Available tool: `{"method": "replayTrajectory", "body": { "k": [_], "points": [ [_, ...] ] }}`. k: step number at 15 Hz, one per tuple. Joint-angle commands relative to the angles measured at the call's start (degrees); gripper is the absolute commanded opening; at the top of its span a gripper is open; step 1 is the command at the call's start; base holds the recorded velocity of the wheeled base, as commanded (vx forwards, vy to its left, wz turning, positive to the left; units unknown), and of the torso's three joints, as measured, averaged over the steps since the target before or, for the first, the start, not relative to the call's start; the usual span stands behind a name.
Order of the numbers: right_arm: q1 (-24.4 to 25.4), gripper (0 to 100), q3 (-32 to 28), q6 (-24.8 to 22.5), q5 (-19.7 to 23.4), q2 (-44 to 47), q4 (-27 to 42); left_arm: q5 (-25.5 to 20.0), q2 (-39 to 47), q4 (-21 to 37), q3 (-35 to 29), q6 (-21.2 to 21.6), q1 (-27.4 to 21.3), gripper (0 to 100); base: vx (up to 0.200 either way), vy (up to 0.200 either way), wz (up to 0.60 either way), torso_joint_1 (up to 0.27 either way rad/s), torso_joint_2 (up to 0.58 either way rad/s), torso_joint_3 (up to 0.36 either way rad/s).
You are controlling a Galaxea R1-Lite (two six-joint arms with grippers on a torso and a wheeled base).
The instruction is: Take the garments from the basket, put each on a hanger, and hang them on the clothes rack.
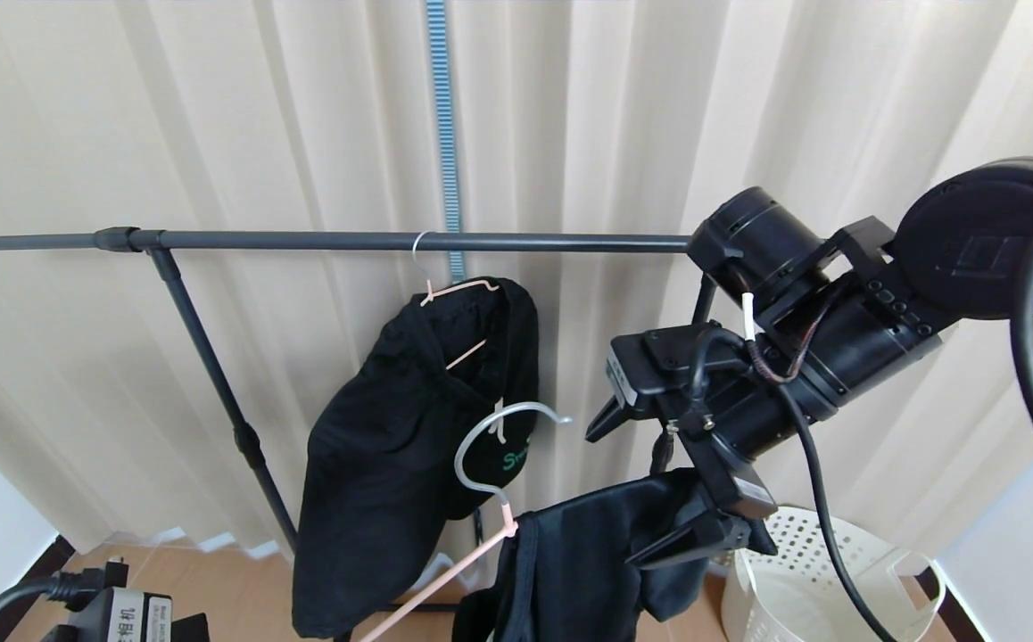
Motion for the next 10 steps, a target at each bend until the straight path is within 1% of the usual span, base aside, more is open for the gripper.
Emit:
{"method": "replayTrajectory", "body": {
  "k": [1,2,5,7,8,10],
  "points": [
    [0.08,100,2.68,0.13,0.03,0.59,-1.49,0.01,0.09,-0.05,0.01,0.06,0.05,0,0.0,0.0,0.0,0.0,0.0,0.0],
    [-0.01,100,3.83,0.13,0.03,0.5,-2.72,0.01,0.09,-0.05,0.01,0.06,0.05,0,0.0,0.0,0.0,0.0,0.0,0.0],
    [0.08,100,4.27,0.66,0.03,-0.56,-2.9,0.01,0.18,-0.05,0.01,-0.03,0.05,0,0.0,0.0,0.0,0.0,0.0,0.0],
    [1.31,100,5.14,0.74,-0.06,-1.61,-2.99,0.01,0.26,-0.05,0.01,0.06,0.05,0,0.0,0.0,0.0,0.0,0.0,0.0],
    [1.48,0,5.14,0.83,-0.06,-1.7,-2.99,0.01,0.26,-0.05,0.01,0.06,0.05,0,0.0,0.0,0.0,0.0,0.0,0.0],
    [1.48,0,5.14,1.01,-0.06,-1.7,-2.99,0.01,0.26,-0.05,0.01,-0.03,0.05,0,0.0,0.0,0.0,0.0,0.0,0.0]
  ]
}}
